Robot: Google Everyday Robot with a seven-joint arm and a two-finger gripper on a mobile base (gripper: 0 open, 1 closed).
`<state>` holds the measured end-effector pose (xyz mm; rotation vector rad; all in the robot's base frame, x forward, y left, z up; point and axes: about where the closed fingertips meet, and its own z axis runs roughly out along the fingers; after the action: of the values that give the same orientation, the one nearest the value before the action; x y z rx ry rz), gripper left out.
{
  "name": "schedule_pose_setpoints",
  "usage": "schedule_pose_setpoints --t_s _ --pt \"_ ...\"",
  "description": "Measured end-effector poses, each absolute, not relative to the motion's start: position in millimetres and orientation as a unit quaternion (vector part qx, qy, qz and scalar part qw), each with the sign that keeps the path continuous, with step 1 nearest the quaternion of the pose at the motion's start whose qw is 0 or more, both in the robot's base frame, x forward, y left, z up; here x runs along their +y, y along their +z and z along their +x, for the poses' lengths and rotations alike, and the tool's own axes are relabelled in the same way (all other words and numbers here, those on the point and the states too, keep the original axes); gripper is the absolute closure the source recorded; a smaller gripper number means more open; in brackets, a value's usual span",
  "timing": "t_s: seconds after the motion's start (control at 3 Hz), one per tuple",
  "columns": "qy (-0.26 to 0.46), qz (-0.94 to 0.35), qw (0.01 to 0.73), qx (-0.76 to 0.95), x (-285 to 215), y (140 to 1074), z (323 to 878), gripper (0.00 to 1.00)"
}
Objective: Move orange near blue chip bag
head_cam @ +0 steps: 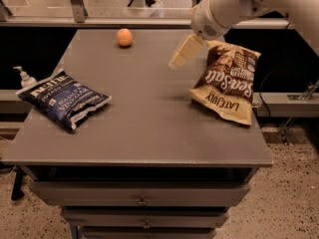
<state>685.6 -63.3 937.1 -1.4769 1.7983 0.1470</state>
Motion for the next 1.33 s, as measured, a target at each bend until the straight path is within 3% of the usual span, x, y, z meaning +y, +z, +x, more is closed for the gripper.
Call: schedule_pose_setpoints --t_s 0.67,1.33 --pt "0.163 -0.497 0.487 0.699 -7 904 760 0.0" --pt "0.23 -0.445 0.534 0.681 53 901 836 0.0"
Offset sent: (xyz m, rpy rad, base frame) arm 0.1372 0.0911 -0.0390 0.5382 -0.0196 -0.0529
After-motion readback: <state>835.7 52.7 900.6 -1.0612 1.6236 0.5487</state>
